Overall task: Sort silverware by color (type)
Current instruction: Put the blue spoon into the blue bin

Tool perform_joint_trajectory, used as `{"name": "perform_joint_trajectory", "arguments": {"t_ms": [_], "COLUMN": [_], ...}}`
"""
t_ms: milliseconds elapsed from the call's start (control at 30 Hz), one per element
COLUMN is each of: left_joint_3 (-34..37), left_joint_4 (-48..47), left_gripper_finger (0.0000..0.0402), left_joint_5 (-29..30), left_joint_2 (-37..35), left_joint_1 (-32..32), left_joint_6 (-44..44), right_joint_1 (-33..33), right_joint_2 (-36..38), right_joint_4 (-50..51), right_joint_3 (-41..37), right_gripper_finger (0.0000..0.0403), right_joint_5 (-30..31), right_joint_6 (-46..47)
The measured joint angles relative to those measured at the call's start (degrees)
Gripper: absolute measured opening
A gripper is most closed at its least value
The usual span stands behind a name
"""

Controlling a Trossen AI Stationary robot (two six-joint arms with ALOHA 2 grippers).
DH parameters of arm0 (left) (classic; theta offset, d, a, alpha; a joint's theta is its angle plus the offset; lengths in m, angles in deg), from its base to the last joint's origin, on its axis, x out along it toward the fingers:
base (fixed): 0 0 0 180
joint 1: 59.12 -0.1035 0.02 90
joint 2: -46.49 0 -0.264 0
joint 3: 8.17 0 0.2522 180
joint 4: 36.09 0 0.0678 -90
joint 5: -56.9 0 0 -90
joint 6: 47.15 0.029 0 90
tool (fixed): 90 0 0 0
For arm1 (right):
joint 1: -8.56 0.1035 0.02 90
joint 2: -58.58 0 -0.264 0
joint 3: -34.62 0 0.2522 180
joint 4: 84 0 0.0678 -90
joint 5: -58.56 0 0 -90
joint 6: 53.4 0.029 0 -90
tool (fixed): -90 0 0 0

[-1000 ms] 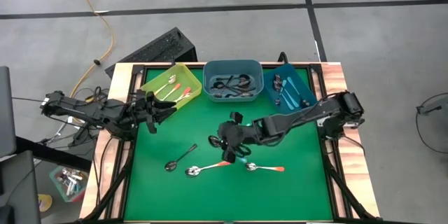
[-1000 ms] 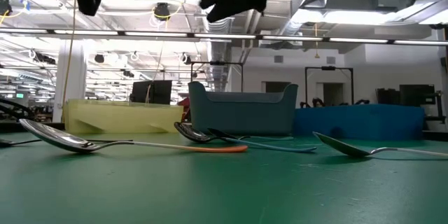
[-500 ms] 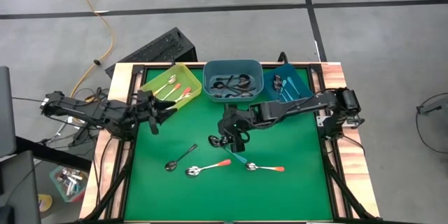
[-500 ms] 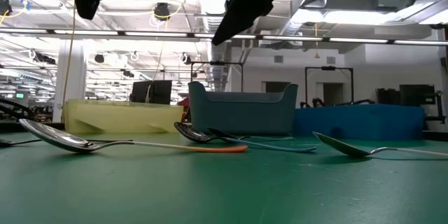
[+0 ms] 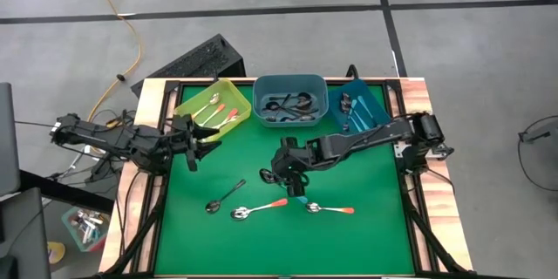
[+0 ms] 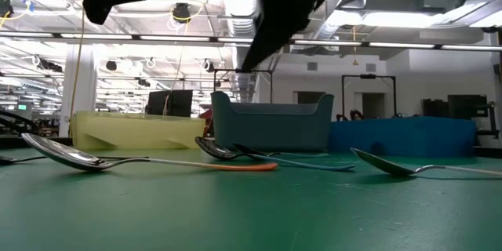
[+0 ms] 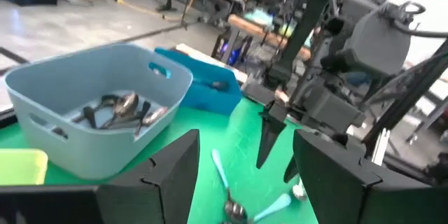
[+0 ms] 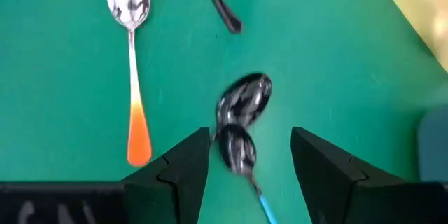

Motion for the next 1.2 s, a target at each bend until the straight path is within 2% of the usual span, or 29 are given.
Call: {"name": "perform_joint_trajectory", "arguments": {"t_ms": [233, 433, 667, 800, 1000, 1200], "left_joint_3": [0.00, 0.00, 0.00, 0.00, 0.00, 0.00], "left_joint_4": [-3.42, -4.75, -4.99, -5.87, -5.86, -5.85], "left_gripper_finger": [0.0215, 0.0215, 0.0215, 0.0215, 0.0215, 0.0215], "left_joint_5": [-0.80, 0.07, 0.85, 1.87, 1.88, 2.23], "left_joint_2": [0.04, 0.02, 0.02, 0.04, 0.03, 0.02], "left_joint_1": [-0.02, -0.02, -0.02, -0.02, -0.02, -0.02], "left_joint_6": [-1.09, -0.91, -0.75, -0.69, -1.14, -2.19], "right_joint_1": [0.76, -1.41, -6.41, -8.59, -7.39, -5.97], "right_joint_2": [-6.68, -11.67, -11.69, -11.64, -11.59, -11.59], "right_joint_4": [2.31, 5.86, 11.50, 11.27, 6.38, 6.53], "right_joint_3": [-0.04, -0.06, -0.03, -0.04, -1.58, -3.02], "right_gripper_finger": [0.0212, 0.0212, 0.0212, 0.0212, 0.0212, 0.0211], "right_joint_5": [-0.46, -0.13, -2.74, -3.26, -3.43, -3.24], "right_joint_6": [-3.78, -10.43, -13.18, -14.47, -14.66, -14.59]}}
